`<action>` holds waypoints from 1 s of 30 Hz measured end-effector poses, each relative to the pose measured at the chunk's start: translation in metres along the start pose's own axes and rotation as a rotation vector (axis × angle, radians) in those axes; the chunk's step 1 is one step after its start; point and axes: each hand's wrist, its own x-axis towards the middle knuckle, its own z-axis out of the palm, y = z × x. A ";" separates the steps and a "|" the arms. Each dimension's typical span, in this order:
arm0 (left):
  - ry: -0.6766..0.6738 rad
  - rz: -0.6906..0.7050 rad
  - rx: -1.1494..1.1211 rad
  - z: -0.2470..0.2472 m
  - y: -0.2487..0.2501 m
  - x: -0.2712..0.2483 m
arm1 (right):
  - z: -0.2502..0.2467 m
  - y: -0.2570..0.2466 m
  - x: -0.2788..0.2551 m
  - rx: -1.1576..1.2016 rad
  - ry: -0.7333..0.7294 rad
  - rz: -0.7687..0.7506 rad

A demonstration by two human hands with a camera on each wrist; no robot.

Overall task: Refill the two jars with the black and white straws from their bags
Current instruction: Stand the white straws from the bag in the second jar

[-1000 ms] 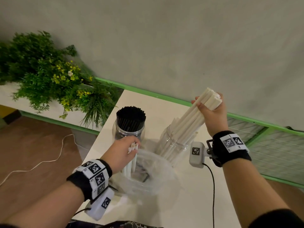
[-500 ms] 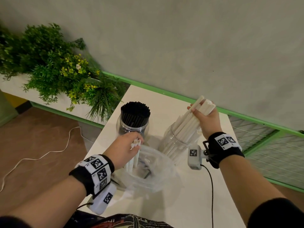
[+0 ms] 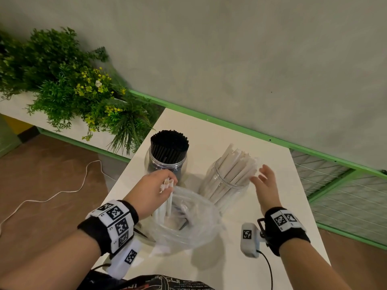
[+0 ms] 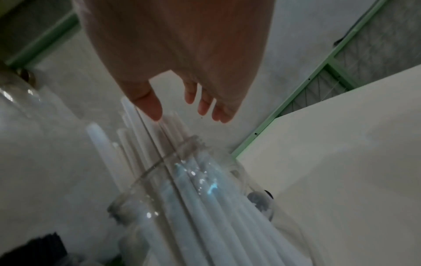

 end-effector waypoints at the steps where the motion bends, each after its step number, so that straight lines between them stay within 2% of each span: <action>1: -0.001 0.001 0.003 0.000 0.001 0.000 | 0.003 0.003 0.002 -0.030 -0.051 0.019; 6: -0.005 -0.004 0.008 0.001 0.000 0.000 | 0.019 -0.001 0.017 -0.011 -0.179 0.043; 13: -0.002 -0.012 0.003 0.000 -0.002 0.001 | 0.036 -0.007 0.017 -0.034 -0.049 -0.056; 24: 0.010 0.006 -0.001 -0.001 -0.007 0.006 | 0.030 -0.013 0.016 -0.105 0.076 -0.220; 25: 0.009 0.008 -0.001 -0.001 -0.007 0.006 | 0.029 -0.013 0.015 -0.124 0.090 -0.282; 27: 0.009 0.016 0.001 0.000 -0.008 0.006 | 0.028 -0.014 0.013 -0.262 0.122 -0.528; 29: 0.006 0.022 0.004 0.000 -0.008 0.007 | 0.028 -0.016 0.010 -0.483 0.089 -0.748; 30: 0.005 0.026 0.005 0.000 -0.008 0.006 | 0.028 -0.019 0.009 -0.591 0.048 -0.798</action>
